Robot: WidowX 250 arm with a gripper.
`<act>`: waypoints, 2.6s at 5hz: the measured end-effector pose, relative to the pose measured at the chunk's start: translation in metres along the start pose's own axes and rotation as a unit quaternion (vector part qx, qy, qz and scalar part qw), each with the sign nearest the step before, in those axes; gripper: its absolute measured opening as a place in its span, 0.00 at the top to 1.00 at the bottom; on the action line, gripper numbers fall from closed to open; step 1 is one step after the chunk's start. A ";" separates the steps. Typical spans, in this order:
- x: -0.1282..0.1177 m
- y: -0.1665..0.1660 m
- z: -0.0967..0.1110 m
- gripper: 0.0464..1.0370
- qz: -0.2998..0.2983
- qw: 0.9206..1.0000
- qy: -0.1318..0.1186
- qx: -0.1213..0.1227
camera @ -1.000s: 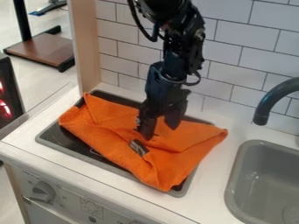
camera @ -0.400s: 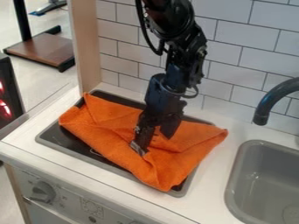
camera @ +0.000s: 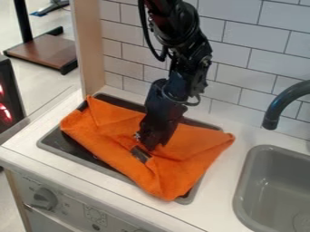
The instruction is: Unfold the orange cloth on the table
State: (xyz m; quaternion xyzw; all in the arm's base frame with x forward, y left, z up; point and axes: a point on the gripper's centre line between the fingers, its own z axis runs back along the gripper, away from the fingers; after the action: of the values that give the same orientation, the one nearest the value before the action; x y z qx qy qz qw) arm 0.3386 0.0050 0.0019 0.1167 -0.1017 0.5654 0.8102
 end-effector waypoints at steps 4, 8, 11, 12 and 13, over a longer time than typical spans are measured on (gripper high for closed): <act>-0.001 0.007 0.007 1.00 0.001 1.000 0.012 -0.005; 0.015 -0.062 0.066 1.00 0.036 0.994 0.066 -0.085; 0.035 -0.101 0.036 1.00 0.067 0.992 -0.004 -0.110; 0.038 -0.105 0.027 1.00 0.072 0.987 -0.027 -0.142; 0.035 -0.107 0.018 0.97 0.072 0.986 -0.026 -0.148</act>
State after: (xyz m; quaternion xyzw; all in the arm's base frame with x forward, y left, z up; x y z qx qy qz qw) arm 0.4507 -0.0051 0.0217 0.0024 -0.2131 0.5975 0.7731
